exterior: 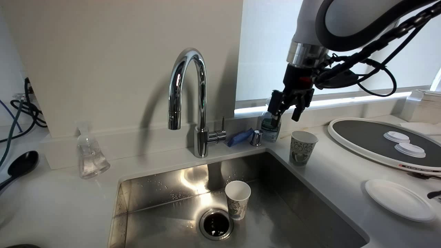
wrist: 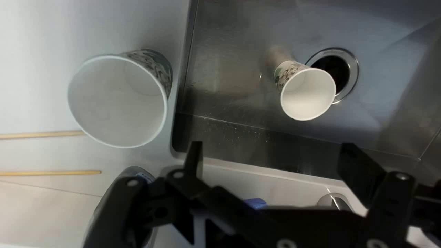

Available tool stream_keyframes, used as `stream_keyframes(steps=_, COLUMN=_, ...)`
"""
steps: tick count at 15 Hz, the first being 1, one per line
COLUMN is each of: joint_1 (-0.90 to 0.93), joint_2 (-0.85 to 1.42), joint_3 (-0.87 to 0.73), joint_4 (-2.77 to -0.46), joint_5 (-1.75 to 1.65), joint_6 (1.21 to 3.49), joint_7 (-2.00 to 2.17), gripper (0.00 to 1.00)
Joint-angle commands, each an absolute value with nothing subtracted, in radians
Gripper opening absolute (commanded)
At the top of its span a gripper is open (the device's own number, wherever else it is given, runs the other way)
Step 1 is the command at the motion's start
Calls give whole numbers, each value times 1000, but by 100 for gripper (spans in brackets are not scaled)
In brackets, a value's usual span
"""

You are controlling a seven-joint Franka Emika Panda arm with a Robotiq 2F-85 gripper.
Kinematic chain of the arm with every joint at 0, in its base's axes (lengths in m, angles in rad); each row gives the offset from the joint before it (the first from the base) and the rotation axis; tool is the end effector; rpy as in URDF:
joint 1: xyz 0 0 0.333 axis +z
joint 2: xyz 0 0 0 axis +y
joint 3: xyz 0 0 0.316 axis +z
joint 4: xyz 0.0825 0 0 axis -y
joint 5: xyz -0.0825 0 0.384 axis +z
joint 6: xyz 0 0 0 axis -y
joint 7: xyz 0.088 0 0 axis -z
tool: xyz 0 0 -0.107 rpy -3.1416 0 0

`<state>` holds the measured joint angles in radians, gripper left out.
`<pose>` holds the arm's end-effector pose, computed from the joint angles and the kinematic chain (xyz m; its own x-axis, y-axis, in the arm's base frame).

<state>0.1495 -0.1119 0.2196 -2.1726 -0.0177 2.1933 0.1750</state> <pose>0.4901 0.1913 0.4525 0.9702 0.2016 0.1342 0.2012 -0.9794 0.0168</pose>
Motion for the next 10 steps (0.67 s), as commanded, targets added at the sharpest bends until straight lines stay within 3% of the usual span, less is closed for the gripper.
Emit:
stream_keyframes(steps=1, joint_1=171, joint_2=-83, joint_3=246, joint_4=-2155, joint_5=-76, joint_6=2150, joint_7=320, gripper=100)
stream_keyframes(steps=10, joint_1=235, joint_2=13, joint_3=306, joint_4=-2170, joint_5=-238, joint_6=2326, joint_7=751, gripper=100)
